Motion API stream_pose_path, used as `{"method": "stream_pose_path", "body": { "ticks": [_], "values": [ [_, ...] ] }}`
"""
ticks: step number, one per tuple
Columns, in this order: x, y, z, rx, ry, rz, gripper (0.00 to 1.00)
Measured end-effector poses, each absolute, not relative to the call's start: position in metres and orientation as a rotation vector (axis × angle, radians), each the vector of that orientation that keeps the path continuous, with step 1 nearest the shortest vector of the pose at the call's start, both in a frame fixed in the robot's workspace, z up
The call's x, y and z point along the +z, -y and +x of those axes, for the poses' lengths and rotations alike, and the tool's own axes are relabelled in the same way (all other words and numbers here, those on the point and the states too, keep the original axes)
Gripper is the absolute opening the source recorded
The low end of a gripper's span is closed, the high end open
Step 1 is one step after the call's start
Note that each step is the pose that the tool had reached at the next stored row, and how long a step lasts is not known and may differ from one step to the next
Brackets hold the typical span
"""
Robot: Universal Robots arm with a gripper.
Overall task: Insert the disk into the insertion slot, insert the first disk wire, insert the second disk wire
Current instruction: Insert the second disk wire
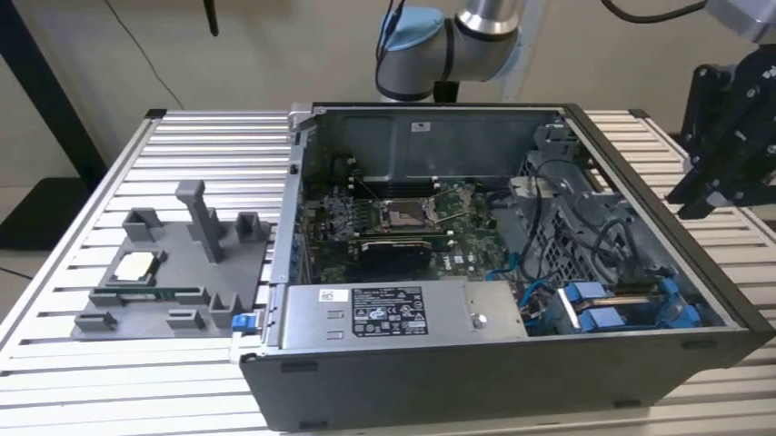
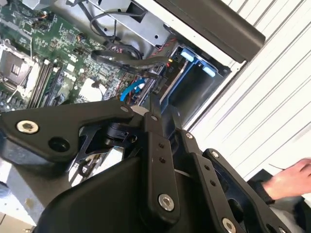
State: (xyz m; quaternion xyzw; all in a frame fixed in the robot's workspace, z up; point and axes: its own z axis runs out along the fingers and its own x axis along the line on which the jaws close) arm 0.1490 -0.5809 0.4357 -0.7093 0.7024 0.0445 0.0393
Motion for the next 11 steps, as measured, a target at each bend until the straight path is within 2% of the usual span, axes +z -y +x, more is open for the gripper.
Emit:
{"method": "stream_pose_path", "body": {
  "ticks": [11],
  "values": [
    [0.4453, 0.5809, 0.1483, 0.137, -2.153, -2.174, 0.24]
  ]
}}
